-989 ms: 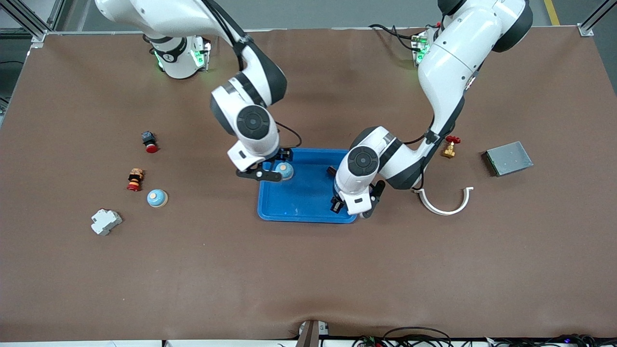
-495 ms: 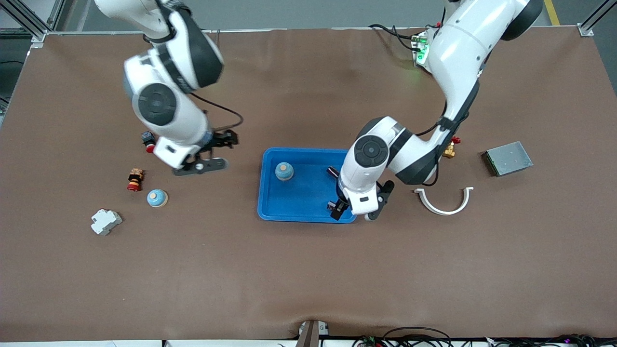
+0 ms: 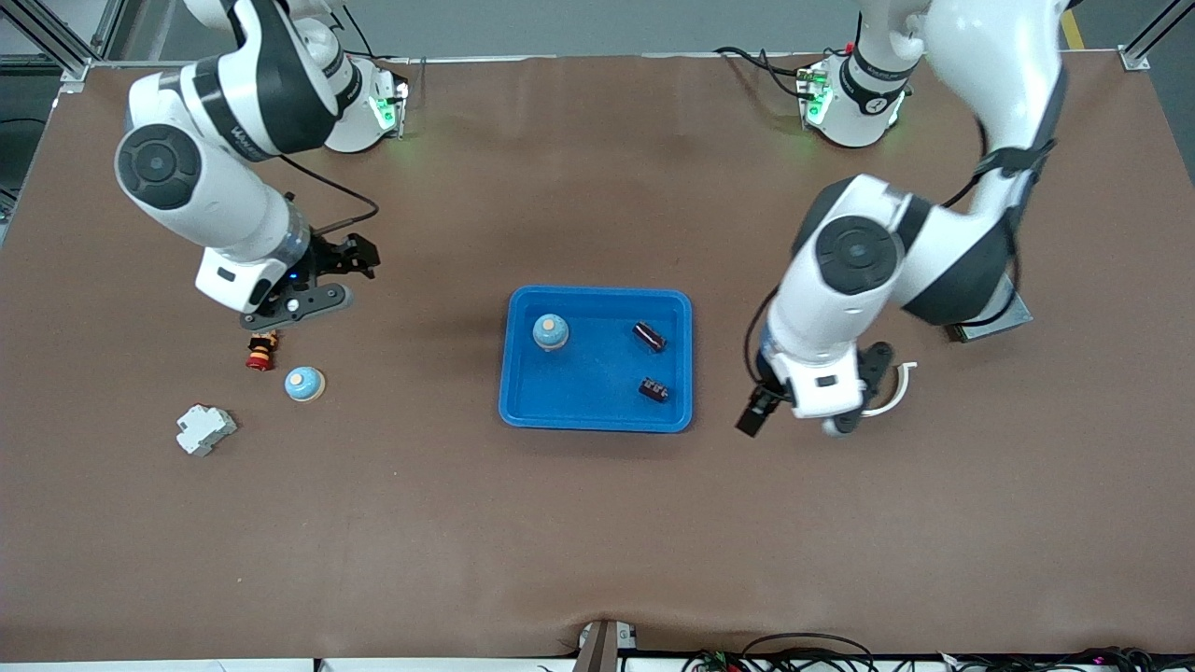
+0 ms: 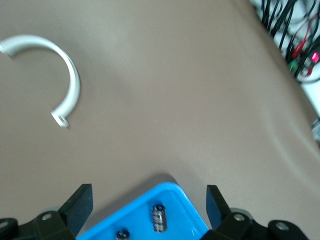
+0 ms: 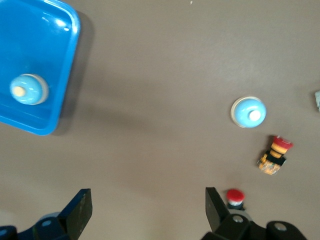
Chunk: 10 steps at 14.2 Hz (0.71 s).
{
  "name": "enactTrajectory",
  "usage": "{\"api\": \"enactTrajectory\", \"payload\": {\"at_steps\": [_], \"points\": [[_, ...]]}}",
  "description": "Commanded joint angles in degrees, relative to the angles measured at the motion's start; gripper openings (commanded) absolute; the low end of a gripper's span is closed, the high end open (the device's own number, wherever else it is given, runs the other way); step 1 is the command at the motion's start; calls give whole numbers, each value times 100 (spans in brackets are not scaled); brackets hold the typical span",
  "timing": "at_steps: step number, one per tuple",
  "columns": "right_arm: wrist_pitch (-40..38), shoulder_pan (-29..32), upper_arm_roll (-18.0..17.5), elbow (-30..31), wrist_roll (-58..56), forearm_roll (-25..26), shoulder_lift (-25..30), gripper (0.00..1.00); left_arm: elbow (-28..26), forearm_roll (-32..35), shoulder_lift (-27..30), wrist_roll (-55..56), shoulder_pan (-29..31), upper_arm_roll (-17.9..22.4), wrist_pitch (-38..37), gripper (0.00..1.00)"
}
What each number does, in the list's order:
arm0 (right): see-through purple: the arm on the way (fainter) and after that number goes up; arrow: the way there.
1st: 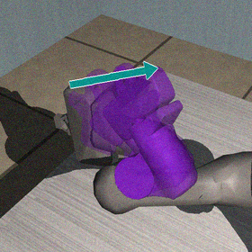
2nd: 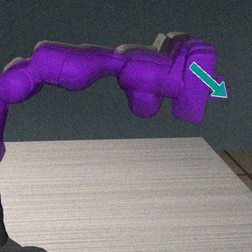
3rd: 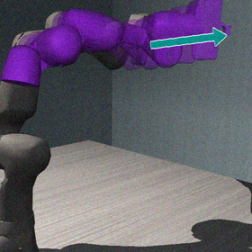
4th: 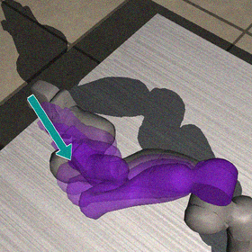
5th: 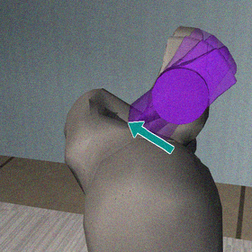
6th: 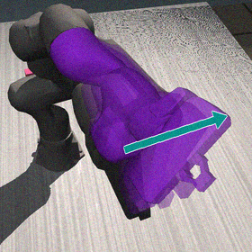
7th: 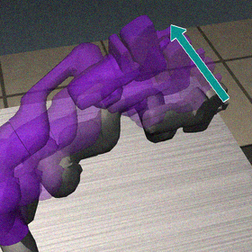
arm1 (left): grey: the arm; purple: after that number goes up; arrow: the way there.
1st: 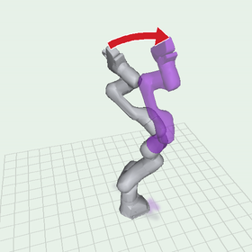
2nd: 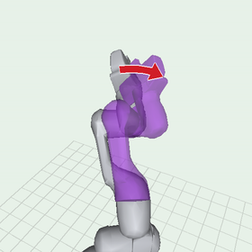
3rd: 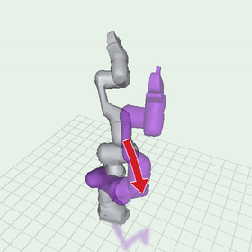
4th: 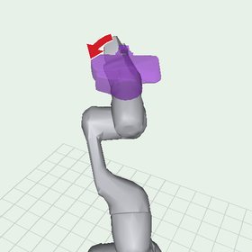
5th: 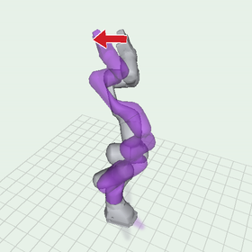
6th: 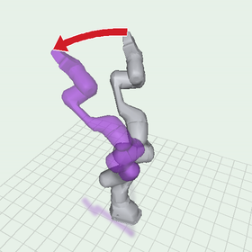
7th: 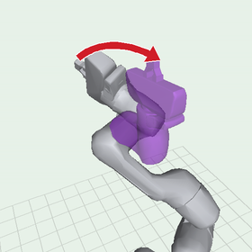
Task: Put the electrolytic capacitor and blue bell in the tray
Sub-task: 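Grasp the second blue bell with the right gripper while the left gripper withdraws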
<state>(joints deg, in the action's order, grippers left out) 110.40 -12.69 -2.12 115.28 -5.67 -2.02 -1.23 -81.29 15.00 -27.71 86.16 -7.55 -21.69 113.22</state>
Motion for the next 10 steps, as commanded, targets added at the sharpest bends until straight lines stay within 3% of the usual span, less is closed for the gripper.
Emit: {"api": "enactTrajectory", "payload": {"at_steps": [1, 4, 6, 10], "points": [[884, 406, -96, 898, -766, 61, 317, 100, -168, -303, 599, -352, 436, -54, -421, 100], [1396, 889, -96, 1076, -1811, 61, 212, 100, -151, -454, 1064, -1939, 641, 16, -1089, 100], [1694, 1206, -96, 1058, -2453, 61, -95, 100, -142, -480, 1171, -2837, 1034, 34, -1599, 100], [2459, 1497, -87, 988, -3237, 131, -920, 100, 201, -524, 1162, -4200, 1360, 78, -1926, 100]]}}
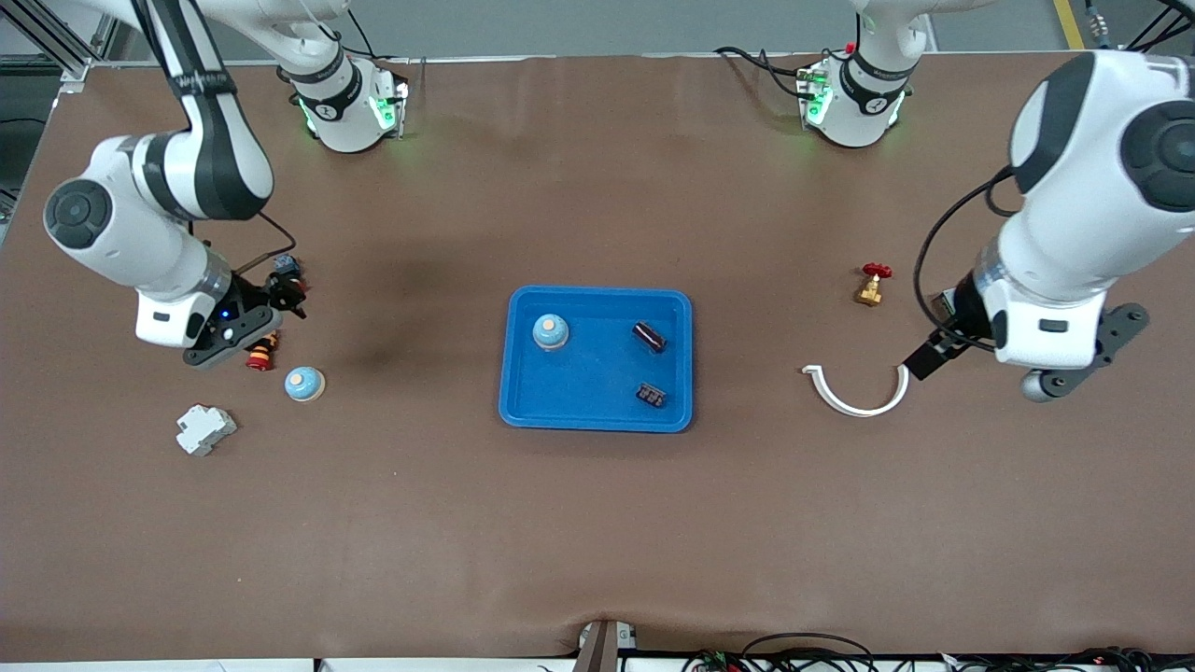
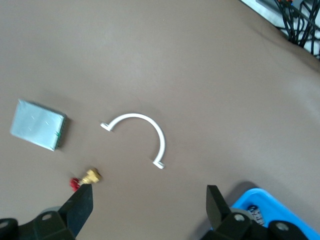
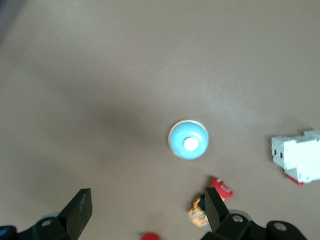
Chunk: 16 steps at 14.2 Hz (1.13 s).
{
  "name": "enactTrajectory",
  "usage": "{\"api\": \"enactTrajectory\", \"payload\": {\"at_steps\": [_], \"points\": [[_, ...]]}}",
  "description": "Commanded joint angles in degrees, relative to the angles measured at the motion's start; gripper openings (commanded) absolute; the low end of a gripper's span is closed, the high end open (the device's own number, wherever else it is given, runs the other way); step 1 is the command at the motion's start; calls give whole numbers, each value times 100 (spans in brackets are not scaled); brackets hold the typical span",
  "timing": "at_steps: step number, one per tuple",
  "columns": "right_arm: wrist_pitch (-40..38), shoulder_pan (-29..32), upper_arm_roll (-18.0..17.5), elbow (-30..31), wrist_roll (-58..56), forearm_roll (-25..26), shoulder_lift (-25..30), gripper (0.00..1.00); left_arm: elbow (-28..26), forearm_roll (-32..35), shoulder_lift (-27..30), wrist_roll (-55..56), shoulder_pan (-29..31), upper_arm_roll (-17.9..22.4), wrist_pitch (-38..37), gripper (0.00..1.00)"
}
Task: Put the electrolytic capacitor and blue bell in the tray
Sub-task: 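Grasp the second blue bell with the right gripper while the left gripper withdraws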
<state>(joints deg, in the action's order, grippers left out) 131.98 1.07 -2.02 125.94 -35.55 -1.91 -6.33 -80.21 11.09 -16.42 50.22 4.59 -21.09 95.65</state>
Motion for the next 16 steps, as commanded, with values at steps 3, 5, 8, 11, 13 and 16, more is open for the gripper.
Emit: {"api": "enactTrajectory", "payload": {"at_steps": [3, 5, 8, 11, 13, 16], "points": [[653, 254, -105, -262, -295, 411, -1053, 100, 94, -431, 121, -1679, 629, -1, -274, 100], [750, 254, -97, -298, -295, 420, -1274, 100, 94, -503, 130, -1876, 736, 17, -423, 100], [943, 254, -105, -316, -295, 472, -1520, 100, 102, -511, 139, -1876, 736, 17, -433, 100], [961, 271, -97, -491, -304, 560, -1748, 100, 102, -494, 279, -1885, 736, -27, -485, 100], [961, 298, -105, -588, -487, 569, -1819, 100, 102, -494, 384, -1928, 701, -53, -538, 100], [953, 350, -105, -702, -585, 569, -1960, 100, 24, -660, 612, -2374, 597, 78, -617, 100]]}}
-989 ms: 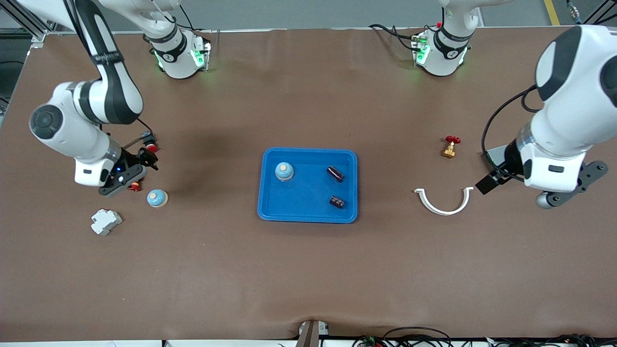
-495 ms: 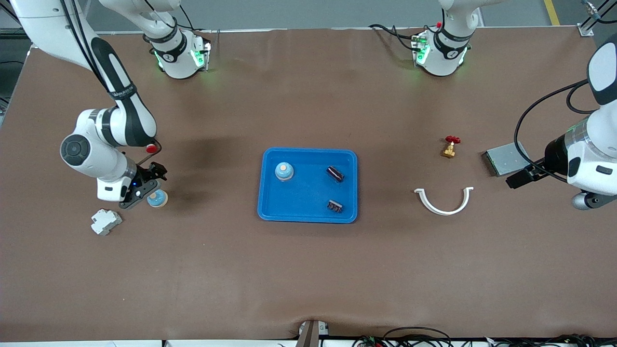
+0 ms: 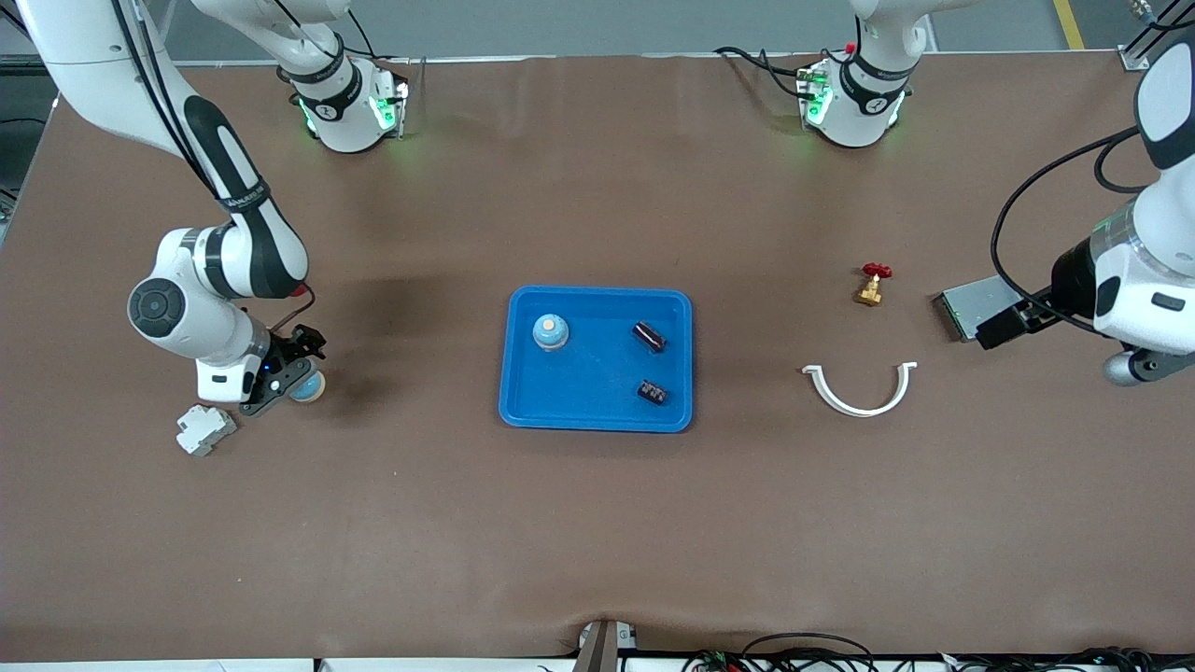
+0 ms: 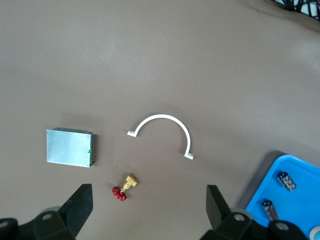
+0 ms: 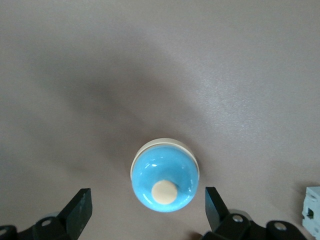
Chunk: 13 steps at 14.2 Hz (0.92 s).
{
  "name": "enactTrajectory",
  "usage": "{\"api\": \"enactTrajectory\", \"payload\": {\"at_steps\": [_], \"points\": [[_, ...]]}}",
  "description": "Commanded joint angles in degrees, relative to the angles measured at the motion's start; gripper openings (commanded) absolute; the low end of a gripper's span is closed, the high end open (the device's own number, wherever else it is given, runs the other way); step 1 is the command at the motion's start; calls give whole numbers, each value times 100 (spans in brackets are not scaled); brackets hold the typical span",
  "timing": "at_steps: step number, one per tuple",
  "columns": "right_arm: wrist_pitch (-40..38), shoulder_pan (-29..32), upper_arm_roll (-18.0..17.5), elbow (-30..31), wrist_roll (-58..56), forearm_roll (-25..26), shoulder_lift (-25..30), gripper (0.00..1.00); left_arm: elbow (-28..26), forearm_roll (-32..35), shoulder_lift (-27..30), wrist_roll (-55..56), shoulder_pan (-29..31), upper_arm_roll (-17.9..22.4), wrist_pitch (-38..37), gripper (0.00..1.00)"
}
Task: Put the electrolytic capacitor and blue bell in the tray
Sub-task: 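Grasp the second blue bell with the right gripper while the left gripper withdraws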
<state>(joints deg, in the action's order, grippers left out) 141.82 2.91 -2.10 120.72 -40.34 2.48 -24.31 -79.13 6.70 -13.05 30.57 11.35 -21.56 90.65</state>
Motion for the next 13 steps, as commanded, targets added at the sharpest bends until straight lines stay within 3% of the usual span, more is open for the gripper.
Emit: {"api": "enactTrajectory", "payload": {"at_steps": [1, 4, 6, 10, 13], "points": [[-31, 158, -89, -198, -114, 129, -170, 100, -189, -239, 363, -734, -211, 274, -117, 100], [-22, 166, -98, -224, -106, 129, -258, 100, -286, -257, 513, -1569, -676, 1029, -117, 100], [-22, 166, -98, -242, -106, 129, -320, 100, -628, -266, 776, -1940, -958, 1425, -83, 100], [-22, 166, -98, -294, -106, 129, -399, 100, -849, -370, 1119, -2011, -801, 1444, -3, 100], [-22, 166, -89, -329, -106, 129, -460, 100, -1375, -591, 1497, -2037, -827, 1435, 276, 100]]}}
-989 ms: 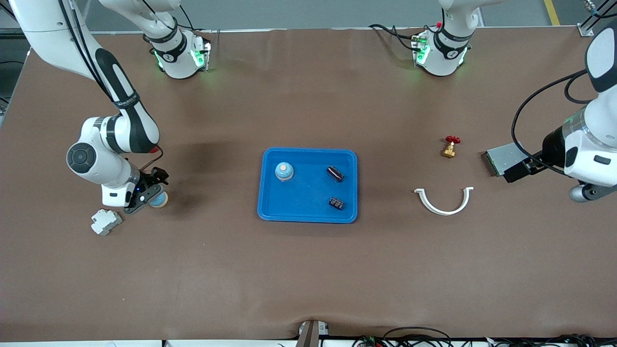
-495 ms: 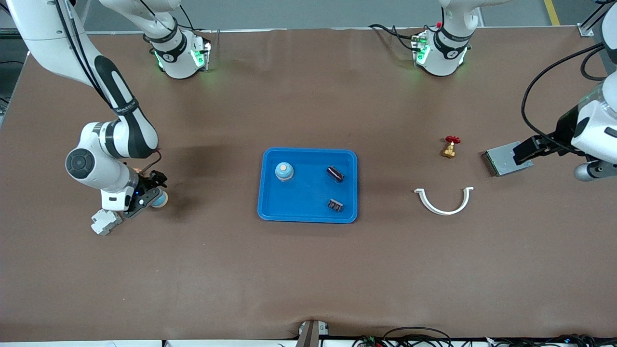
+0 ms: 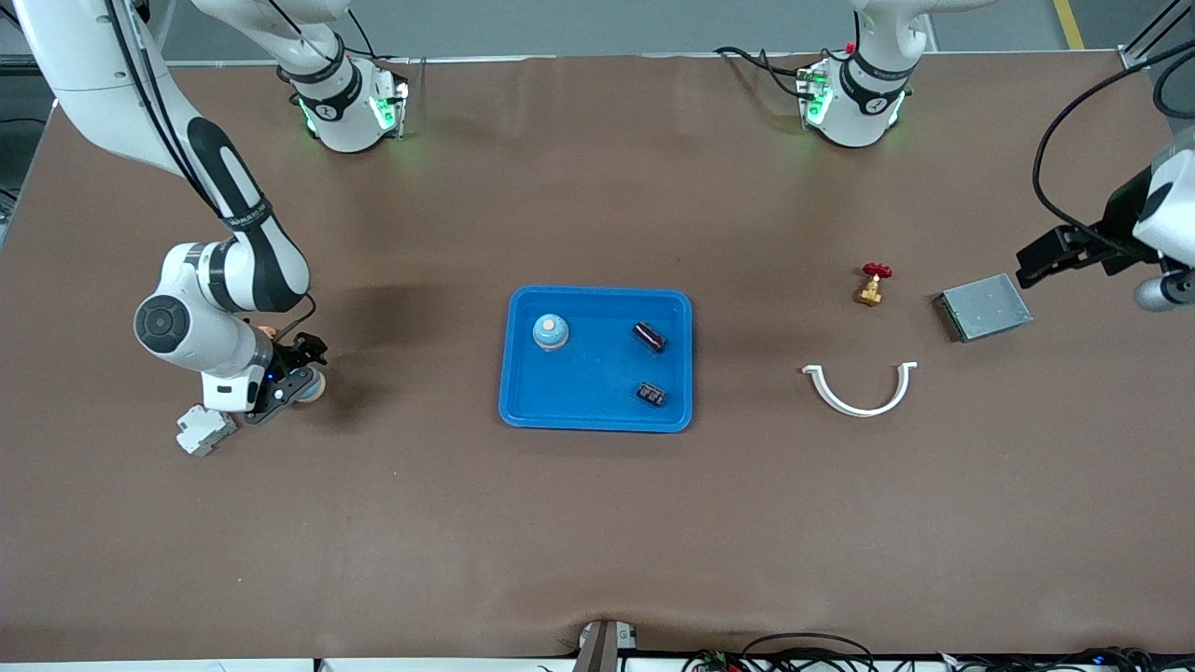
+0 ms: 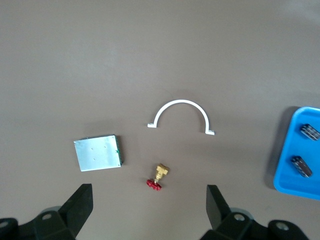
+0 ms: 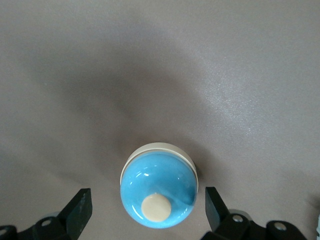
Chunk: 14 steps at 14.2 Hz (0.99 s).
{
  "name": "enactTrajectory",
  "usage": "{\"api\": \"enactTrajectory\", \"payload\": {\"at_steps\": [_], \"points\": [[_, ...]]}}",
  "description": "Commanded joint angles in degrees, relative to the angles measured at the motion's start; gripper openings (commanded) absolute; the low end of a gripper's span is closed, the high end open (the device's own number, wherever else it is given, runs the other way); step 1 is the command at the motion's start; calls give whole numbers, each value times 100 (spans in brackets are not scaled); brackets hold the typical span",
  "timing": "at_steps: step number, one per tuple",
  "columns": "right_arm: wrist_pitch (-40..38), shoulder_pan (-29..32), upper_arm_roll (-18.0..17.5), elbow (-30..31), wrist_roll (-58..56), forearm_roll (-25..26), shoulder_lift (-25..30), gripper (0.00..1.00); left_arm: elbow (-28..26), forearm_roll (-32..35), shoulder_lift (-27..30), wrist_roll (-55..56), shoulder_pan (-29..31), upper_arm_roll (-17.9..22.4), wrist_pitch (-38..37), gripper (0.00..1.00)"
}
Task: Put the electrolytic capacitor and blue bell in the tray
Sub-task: 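Carry the blue bell with the right gripper over the tray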
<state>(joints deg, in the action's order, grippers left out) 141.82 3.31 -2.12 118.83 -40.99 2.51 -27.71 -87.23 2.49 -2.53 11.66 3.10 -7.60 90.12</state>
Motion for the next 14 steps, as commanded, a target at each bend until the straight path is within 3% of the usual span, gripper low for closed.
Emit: {"api": "enactTrajectory", "payload": {"at_steps": [1, 3, 9, 14], "points": [[-22, 126, -96, -150, -40, 127, -129, 100, -611, -178, 455, -372, 15, 48, 444, 100], [-22, 118, -96, -150, -40, 127, -156, 100, -585, -135, 455, -1022, 24, 57, 445, 100], [-14, 135, -96, -229, -40, 127, -253, 98, -191, -134, 281, -884, 42, 66, 156, 100], [-40, 144, -96, -255, -40, 127, -253, 26, -146, -170, 245, -858, 7, 49, 120, 100]]}}
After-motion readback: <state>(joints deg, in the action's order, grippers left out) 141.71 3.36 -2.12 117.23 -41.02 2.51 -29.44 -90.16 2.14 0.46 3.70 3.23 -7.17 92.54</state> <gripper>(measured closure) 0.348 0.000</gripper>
